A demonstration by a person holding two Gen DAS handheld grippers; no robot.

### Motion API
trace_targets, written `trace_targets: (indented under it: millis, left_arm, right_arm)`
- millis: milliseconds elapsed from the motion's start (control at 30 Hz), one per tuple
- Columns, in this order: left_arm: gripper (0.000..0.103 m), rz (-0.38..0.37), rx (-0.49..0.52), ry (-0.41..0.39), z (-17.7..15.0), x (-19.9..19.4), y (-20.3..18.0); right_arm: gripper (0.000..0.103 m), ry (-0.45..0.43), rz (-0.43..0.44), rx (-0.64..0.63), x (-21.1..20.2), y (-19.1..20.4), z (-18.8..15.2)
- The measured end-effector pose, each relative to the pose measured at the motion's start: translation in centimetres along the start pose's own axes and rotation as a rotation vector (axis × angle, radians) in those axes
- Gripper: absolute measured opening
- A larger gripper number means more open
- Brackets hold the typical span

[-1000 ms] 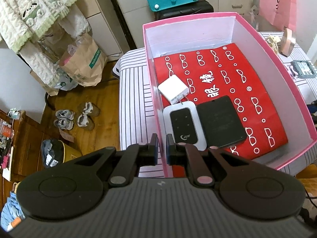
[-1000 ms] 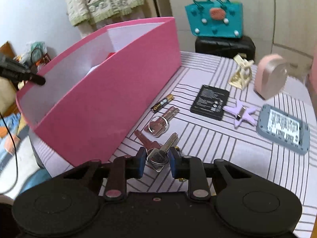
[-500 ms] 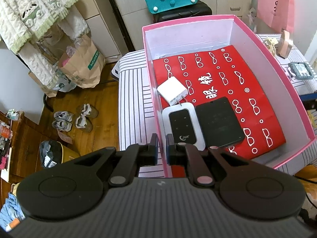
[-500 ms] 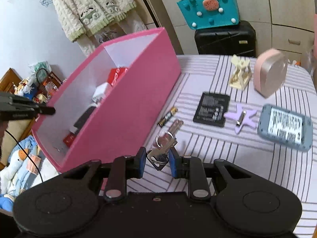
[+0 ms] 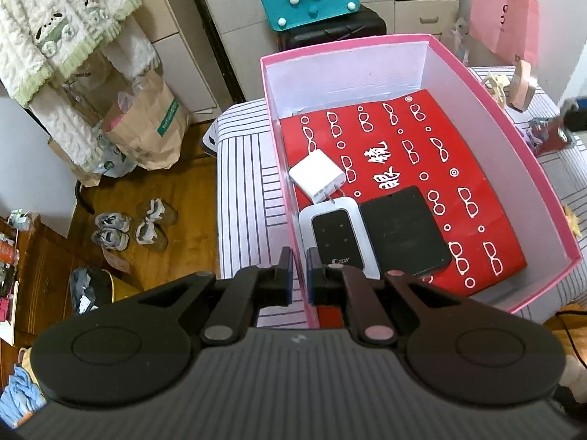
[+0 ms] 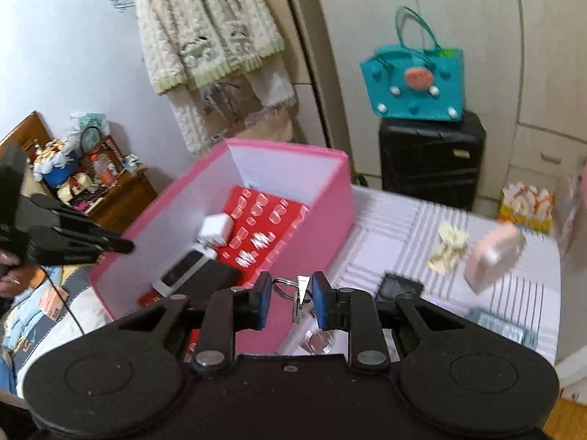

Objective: Organize rigid objects
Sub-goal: 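Carry the keys into the pink box and open the right gripper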

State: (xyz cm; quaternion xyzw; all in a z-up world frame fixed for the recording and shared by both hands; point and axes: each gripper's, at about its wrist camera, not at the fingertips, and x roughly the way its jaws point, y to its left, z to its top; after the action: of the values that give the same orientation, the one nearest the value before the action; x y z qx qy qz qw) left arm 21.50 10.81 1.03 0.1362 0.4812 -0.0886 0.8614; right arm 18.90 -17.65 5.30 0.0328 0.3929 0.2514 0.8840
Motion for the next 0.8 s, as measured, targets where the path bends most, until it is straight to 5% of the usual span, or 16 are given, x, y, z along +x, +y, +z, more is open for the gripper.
trace_targets:
  millis: [333, 600, 800]
  left_arm:
    - [0.006, -0.003, 0.016, 0.002, 0.2, -0.2, 0.0]
    - [0.006, -0.018, 0.025, 0.002, 0.4, -0.3, 0.2]
    - [0.006, -0.029, 0.016, 0.009, 0.3, 0.2, 0.5]
  right_arm:
    - [0.028, -0.009, 0.134, -0.104, 1.1, 4.6, 5.4]
    - [0.028, 0.113, 0.339, -0.045, 8.8, 6.8, 7.4]
    - [0.028, 0.192, 0.343, -0.038, 15.3, 8.3, 7.5]
